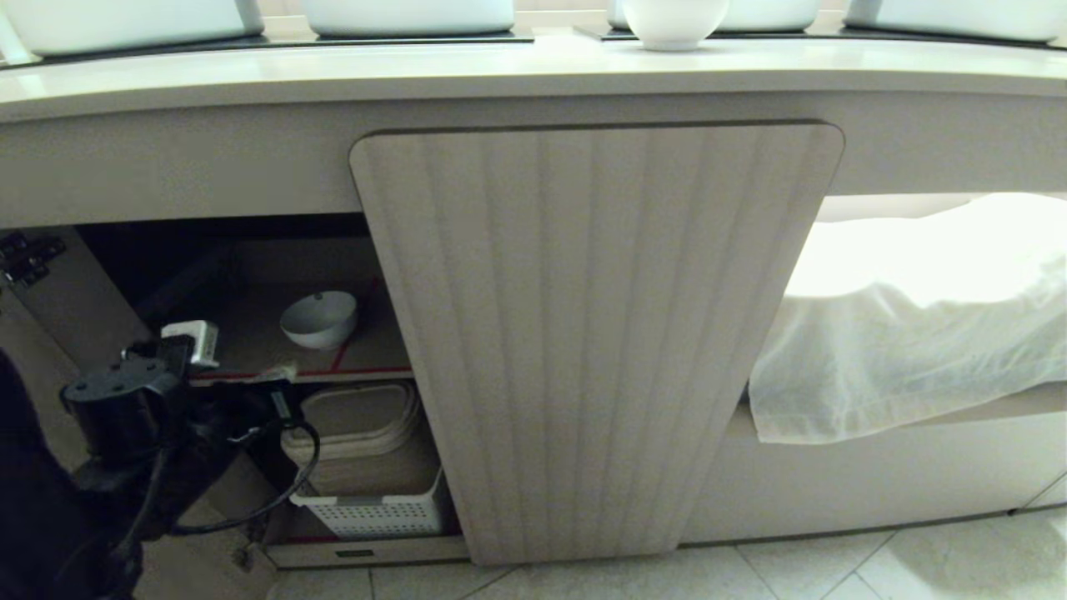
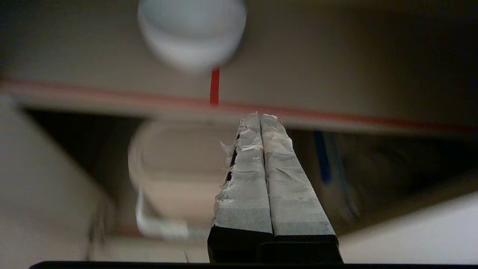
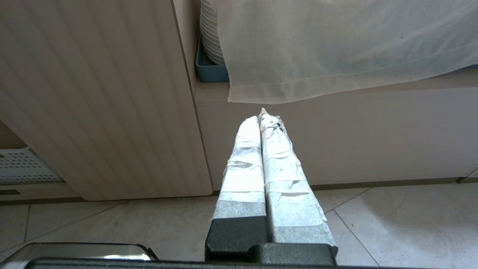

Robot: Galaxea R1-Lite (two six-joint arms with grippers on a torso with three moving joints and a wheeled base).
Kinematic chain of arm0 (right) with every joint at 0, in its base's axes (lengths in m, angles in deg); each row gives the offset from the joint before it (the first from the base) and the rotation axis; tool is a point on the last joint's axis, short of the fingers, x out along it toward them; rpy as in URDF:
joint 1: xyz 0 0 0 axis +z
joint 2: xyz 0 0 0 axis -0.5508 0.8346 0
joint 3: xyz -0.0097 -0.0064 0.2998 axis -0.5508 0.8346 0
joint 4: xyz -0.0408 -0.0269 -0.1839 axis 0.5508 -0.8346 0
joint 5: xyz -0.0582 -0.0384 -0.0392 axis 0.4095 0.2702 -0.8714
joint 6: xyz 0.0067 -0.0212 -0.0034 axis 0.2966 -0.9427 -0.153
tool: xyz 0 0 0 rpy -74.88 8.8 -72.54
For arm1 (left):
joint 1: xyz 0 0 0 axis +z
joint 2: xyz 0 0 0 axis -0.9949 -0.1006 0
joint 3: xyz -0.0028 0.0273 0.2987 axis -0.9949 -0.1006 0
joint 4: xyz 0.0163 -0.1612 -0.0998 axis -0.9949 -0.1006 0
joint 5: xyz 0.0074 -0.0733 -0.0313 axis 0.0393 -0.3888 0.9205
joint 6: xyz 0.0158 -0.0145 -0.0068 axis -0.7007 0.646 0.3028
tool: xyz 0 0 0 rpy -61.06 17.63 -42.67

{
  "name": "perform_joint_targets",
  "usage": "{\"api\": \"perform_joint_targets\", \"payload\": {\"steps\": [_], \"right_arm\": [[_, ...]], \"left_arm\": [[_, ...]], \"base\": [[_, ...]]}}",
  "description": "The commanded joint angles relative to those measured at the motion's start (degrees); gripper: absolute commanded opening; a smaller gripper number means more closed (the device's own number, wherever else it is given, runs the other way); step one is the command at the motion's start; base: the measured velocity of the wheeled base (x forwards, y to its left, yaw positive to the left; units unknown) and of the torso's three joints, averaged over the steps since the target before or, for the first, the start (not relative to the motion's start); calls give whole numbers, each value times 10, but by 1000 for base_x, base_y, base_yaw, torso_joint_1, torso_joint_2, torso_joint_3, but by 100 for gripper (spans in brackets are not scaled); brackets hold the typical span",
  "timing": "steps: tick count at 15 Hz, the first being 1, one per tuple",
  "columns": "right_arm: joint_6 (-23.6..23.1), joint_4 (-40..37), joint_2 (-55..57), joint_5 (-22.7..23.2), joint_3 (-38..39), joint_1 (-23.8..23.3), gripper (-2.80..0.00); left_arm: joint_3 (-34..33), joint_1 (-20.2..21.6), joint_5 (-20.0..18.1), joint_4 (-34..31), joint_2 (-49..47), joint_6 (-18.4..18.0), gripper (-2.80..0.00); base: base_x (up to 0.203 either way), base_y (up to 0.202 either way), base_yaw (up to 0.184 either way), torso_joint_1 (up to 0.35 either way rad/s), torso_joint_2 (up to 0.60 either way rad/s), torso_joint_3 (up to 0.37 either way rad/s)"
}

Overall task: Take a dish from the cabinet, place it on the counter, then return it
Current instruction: Take the bowl from the cabinet

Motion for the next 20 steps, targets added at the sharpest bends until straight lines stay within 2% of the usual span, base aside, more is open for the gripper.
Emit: {"api": "perform_joint_targets", "payload": {"steps": [1,13,17,20], "right_arm": [[0,0,0,0,0,0,-280],[0,0,0,0,0,0,-280],[0,0,0,0,0,0,-280],[0,1,0,0,0,0,-280]], "left_arm": [[40,3,-1,38,-51,-5,-280],[176,25,-1,23,-69,-5,-280],[185,54,-26,12,-73,-5,-280],[186,55,-26,12,-78,-5,-280]], "base": [[0,0,0,0,0,0],[0,0,0,0,0,0],[0,0,0,0,0,0],[0,0,0,0,0,0]]}}
